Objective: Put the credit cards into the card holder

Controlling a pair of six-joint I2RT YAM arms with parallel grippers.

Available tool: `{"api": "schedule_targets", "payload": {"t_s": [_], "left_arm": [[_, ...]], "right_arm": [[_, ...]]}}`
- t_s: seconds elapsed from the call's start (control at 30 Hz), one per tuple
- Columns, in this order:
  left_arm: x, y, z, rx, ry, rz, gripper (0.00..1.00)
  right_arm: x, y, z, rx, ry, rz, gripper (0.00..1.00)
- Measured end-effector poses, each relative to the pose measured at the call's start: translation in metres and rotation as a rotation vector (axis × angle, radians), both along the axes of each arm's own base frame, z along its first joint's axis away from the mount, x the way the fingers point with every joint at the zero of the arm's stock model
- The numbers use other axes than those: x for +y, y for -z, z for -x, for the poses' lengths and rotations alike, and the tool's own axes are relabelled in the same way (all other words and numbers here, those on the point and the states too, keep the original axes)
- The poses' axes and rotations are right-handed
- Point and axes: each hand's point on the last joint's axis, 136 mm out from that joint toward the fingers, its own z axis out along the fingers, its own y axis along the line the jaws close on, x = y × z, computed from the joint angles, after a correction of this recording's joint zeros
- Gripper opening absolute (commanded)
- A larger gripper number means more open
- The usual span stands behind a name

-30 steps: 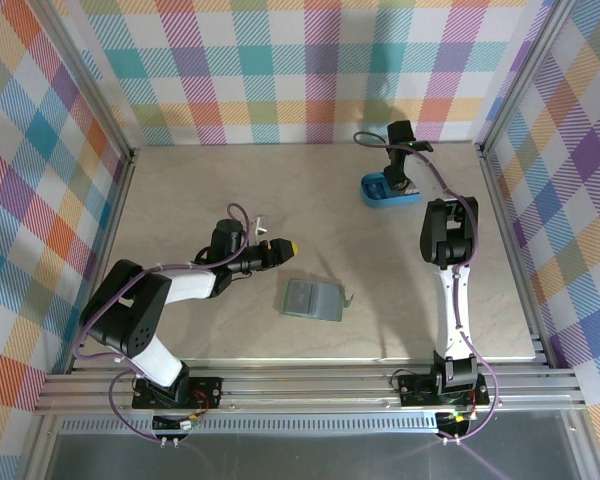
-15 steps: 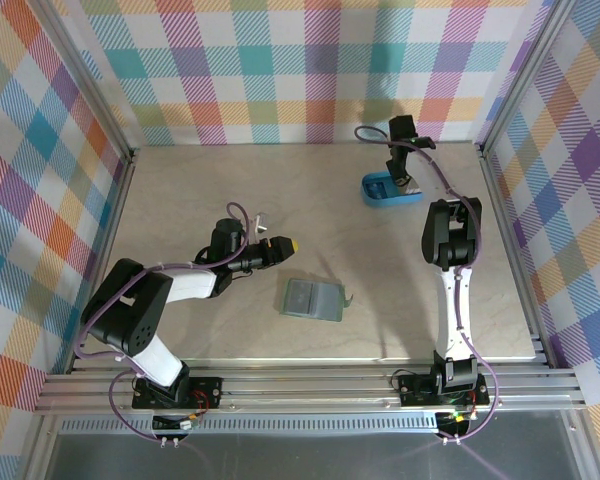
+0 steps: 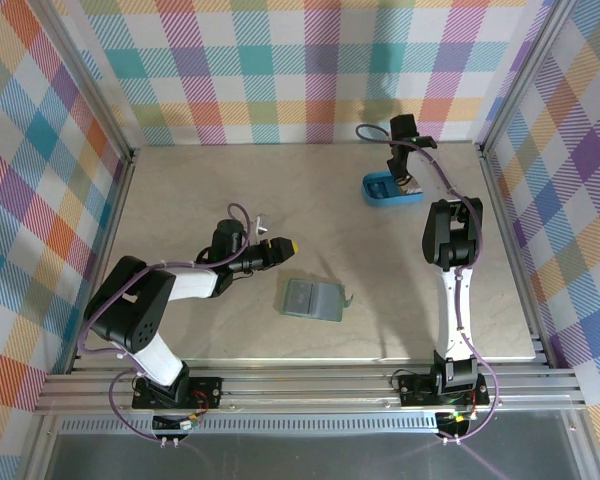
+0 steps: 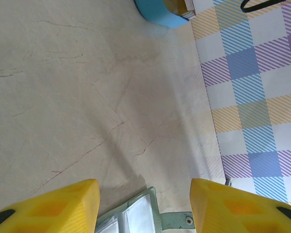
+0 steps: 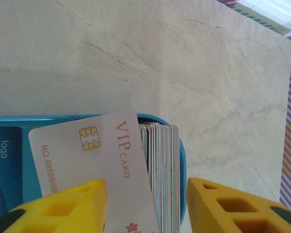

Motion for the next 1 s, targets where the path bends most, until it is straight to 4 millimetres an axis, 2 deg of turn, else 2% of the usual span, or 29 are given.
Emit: {"api": "schedule_targets", "payload": {"t_s": [0.17,0.3,0.57,0.73,0.83,1.0], "left_arm": [[0.000,-0.001,-0.001,-0.001,-0.003,0.006,0.52],[0.000,-0.002,-0.001,-0.006,-0.003,0.008,0.52],[-0.001,-0.004,-0.002,-0.011,-0.004,0.013,0.52],[-0.001,-0.007,-0.003,-0.023,-0.005,0.021,0.52],[-0.001,-0.006,-0.003,-0.023,-0.005,0.021,0.52],[-0.001,-0.006,-0.003,-0.022,-0.005,0.021,0.52]], "right_arm": [[0.000,0.001,0.003,0.011,0.004,-0.008,0.53],[0.003,-0.007,0.008,0.004,0.010,-0.036,0.54],[0.020,-0.029,0.021,-0.018,-0.019,-0.080,0.68],[0.031,-0.025,0.018,-0.005,-0.039,-0.054,0.76],[0.035,-0.022,0.011,-0.006,-0.047,-0.027,0.76],[0.029,-0.005,0.008,0.027,-0.054,0.035,0.74]]}}
